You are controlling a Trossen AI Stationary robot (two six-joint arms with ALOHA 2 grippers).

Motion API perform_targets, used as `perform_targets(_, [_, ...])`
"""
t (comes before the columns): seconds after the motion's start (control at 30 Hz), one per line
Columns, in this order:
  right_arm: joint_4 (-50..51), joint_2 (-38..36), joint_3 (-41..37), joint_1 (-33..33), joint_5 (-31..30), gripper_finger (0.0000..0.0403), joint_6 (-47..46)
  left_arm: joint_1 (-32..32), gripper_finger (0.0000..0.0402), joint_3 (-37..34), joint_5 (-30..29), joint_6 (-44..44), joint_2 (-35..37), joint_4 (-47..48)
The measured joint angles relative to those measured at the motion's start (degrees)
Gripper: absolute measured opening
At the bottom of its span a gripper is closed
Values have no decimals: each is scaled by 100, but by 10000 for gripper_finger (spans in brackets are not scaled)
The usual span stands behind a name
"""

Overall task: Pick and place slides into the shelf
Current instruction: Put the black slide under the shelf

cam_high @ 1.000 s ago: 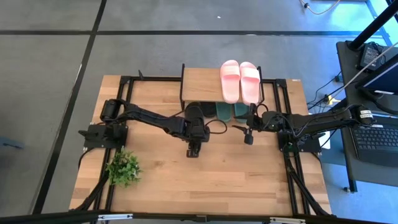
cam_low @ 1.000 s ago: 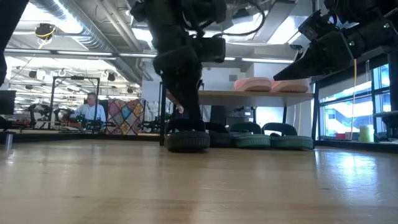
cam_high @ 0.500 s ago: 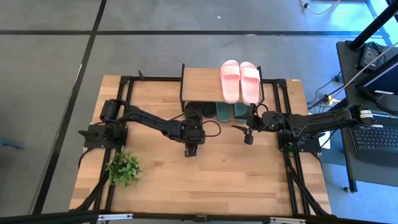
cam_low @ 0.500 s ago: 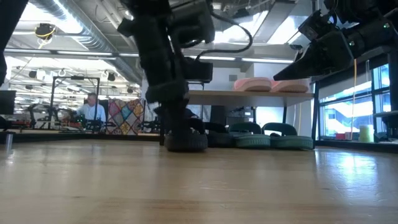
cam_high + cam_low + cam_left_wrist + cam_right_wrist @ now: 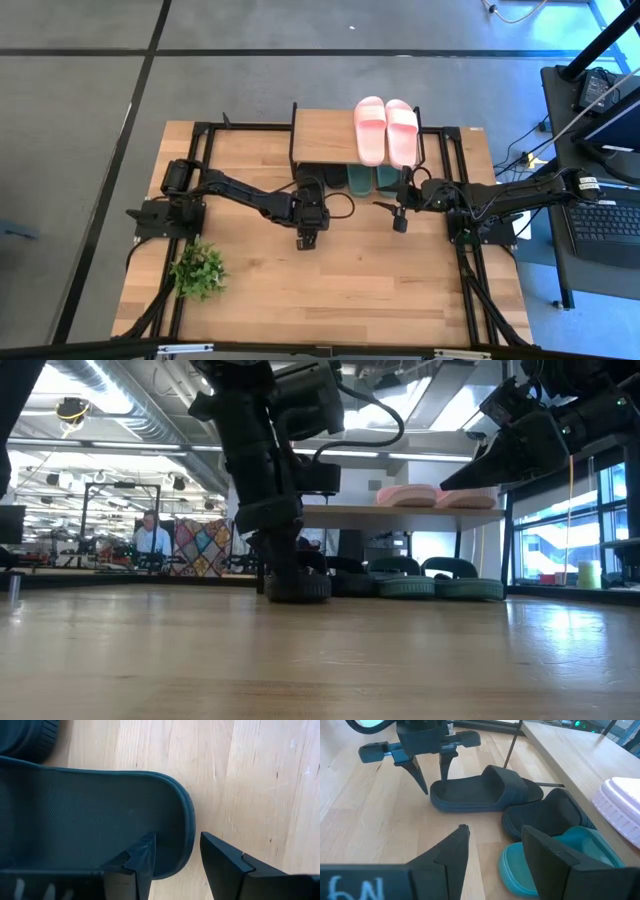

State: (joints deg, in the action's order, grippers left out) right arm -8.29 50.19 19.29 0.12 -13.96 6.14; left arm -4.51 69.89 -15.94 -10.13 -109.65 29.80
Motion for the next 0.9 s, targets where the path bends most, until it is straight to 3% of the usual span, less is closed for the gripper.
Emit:
perform_targets(0.23, [4, 0, 0, -1, -1, 184, 10, 63, 147, 0, -516, 19, 0, 2])
perform_targets(0.47, [7, 0, 0, 0, -3, 184, 13, 381, 147, 0, -560, 43, 0, 9])
perform_targets(0.9, [9, 0, 0, -1, -4, 184, 15, 1069, 147, 1, -615, 1072, 0, -404])
